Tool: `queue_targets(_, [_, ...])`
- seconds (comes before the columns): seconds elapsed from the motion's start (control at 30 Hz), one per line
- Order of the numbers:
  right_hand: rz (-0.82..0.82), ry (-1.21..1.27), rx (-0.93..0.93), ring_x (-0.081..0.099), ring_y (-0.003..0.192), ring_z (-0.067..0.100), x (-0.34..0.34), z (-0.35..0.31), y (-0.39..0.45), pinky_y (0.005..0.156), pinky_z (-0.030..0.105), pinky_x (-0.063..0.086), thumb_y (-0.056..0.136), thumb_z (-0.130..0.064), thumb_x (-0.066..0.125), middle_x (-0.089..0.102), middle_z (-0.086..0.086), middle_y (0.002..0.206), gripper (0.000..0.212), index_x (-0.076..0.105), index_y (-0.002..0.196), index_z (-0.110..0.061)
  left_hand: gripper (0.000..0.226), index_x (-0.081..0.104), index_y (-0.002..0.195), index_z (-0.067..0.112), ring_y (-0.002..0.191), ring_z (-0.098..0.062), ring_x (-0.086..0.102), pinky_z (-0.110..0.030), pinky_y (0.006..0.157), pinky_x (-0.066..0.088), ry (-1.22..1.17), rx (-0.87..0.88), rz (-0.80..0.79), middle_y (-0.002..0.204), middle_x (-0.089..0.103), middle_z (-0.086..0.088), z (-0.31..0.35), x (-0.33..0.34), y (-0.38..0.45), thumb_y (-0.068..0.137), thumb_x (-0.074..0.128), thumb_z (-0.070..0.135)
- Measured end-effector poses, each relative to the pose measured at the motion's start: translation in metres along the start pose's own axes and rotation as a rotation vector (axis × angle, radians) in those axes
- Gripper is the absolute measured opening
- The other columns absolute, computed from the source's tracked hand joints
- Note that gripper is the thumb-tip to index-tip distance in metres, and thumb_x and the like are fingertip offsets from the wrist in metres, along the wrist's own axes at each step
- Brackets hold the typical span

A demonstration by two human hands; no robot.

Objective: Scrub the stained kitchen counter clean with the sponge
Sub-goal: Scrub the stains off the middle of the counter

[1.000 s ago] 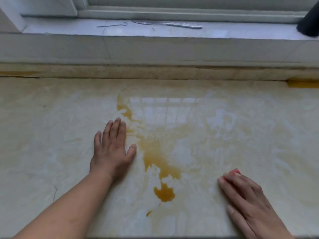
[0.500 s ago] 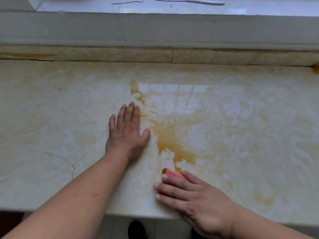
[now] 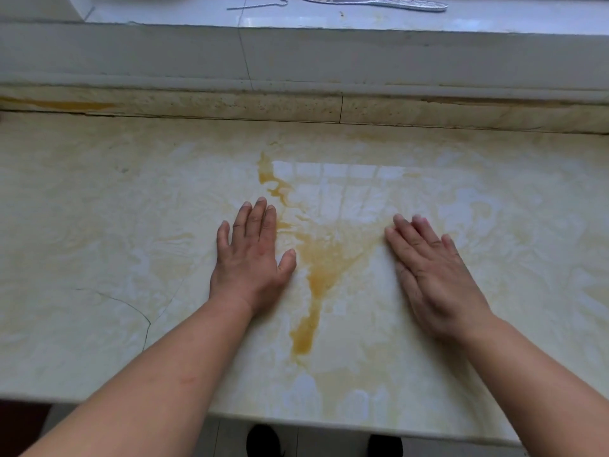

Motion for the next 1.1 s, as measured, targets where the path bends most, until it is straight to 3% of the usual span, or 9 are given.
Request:
queue_targets(0.1, [0.039, 0.041, 0.083, -0.019, 0.153, 0.010, 0.007, -0.020, 0.007, 0.126, 0.043, -0.002, 0.099, -0.039, 0.020, -0.013, -0.015, 0.167, 0.064, 0.004, 0.161, -0.031, 0.091, -0.010, 0.165, 0.022, 0.155, -0.013, -0.027, -0.050, 0.127, -0.010, -0.003, 0.003, 0.000, 0.171, -0.025, 0.007, 0.000, 0.000, 0.000, 0.086, 0.005, 0.066])
queue_targets(0.27, [-0.032, 0.007, -0.218, -0.022, 0.152, 0.012, 0.031, -0.101, -0.008, 0.124, 0.037, -0.008, 0.103, -0.037, 0.027, -0.013, -0.013, 0.167, 0.063, 0.003, 0.161, -0.031, 0.091, -0.007, 0.166, 0.023, 0.157, -0.012, -0.023, -0.048, 0.127, -0.009, -0.020, 0.004, 0.015, 0.172, -0.020, 0.007, 0.000, -0.002, 0.000, 0.086, 0.006, 0.064])
queue_targets(0.37, [-0.065, 0.006, -0.282, -0.017, 0.153, 0.007, 0.025, -0.073, -0.017, 0.124, 0.035, -0.006, 0.100, -0.037, 0.027, -0.008, -0.020, 0.166, 0.063, 0.006, 0.160, -0.038, 0.089, -0.007, 0.166, 0.023, 0.157, -0.012, -0.022, -0.048, 0.127, -0.008, -0.021, 0.006, 0.014, 0.173, -0.019, 0.007, 0.001, -0.003, -0.001, 0.086, 0.006, 0.062])
queue_targets(0.53, [0.117, 0.055, 0.272, 0.003, 0.155, 0.020, -0.023, 0.094, -0.029, 0.123, 0.055, 0.015, 0.090, -0.047, 0.021, 0.007, -0.004, 0.167, 0.074, 0.021, 0.160, -0.023, 0.087, -0.010, 0.165, 0.022, 0.156, -0.013, -0.023, -0.048, 0.127, -0.009, -0.008, 0.004, 0.012, 0.172, -0.022, 0.006, 0.000, -0.002, -0.001, 0.088, 0.006, 0.059])
queue_targets(0.67, [0.166, 0.039, 0.482, 0.003, 0.155, 0.030, -0.025, 0.100, -0.013, 0.123, 0.053, 0.012, 0.090, -0.050, 0.017, 0.005, 0.005, 0.169, 0.079, 0.018, 0.160, -0.016, 0.088, -0.011, 0.165, 0.021, 0.157, -0.014, -0.023, -0.049, 0.127, -0.008, -0.003, 0.003, 0.007, 0.172, -0.023, 0.005, 0.001, -0.002, -0.001, 0.087, 0.004, 0.059])
queue_targets(0.77, [0.119, 0.062, 0.263, -0.001, 0.155, 0.033, -0.006, 0.013, 0.023, 0.125, 0.051, 0.010, 0.090, -0.047, 0.015, 0.004, 0.009, 0.169, 0.079, 0.016, 0.161, -0.013, 0.087, -0.013, 0.164, 0.022, 0.156, -0.013, -0.026, -0.049, 0.127, -0.009, 0.011, 0.001, -0.003, 0.171, -0.026, 0.006, 0.001, -0.001, 0.000, 0.087, 0.003, 0.059])
queue_targets(0.9, [0.026, 0.017, -0.095, -0.023, 0.152, 0.019, 0.017, -0.094, 0.040, 0.124, 0.039, -0.008, 0.104, -0.037, 0.024, -0.017, -0.007, 0.167, 0.065, -0.002, 0.161, -0.025, 0.089, -0.011, 0.165, 0.023, 0.156, -0.012, -0.025, -0.048, 0.127, -0.009, 0.009, -0.005, -0.003, 0.171, -0.023, 0.007, 0.001, -0.002, -0.001, 0.086, 0.003, 0.061])
queue_targets(1.0, [0.026, -0.010, -0.179, -0.021, 0.152, 0.010, 0.010, -0.072, 0.034, 0.122, 0.033, -0.009, 0.103, -0.034, 0.026, -0.014, -0.016, 0.166, 0.063, 0.000, 0.161, -0.033, 0.088, -0.010, 0.165, 0.023, 0.155, -0.011, -0.026, -0.047, 0.127, -0.010, -0.002, 0.002, -0.002, 0.172, -0.022, 0.007, 0.001, -0.002, -0.001, 0.086, 0.004, 0.061])
queue_targets(1.1, [0.072, 0.008, 0.009, -0.007, 0.155, 0.016, -0.010, 0.019, 0.021, 0.125, 0.039, 0.007, 0.094, -0.040, 0.020, 0.001, -0.007, 0.168, 0.069, 0.015, 0.161, -0.025, 0.088, -0.011, 0.165, 0.023, 0.155, -0.011, -0.028, -0.047, 0.127, -0.011, -0.020, -0.006, 0.006, 0.171, -0.025, 0.007, 0.000, -0.005, -0.002, 0.087, 0.005, 0.060])
Point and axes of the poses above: each hand's wrist, its own y-axis towards the middle knuckle, its own x-axis out of the palm, z = x × y, the point moved 8 cm from there along y, towards the middle knuckle
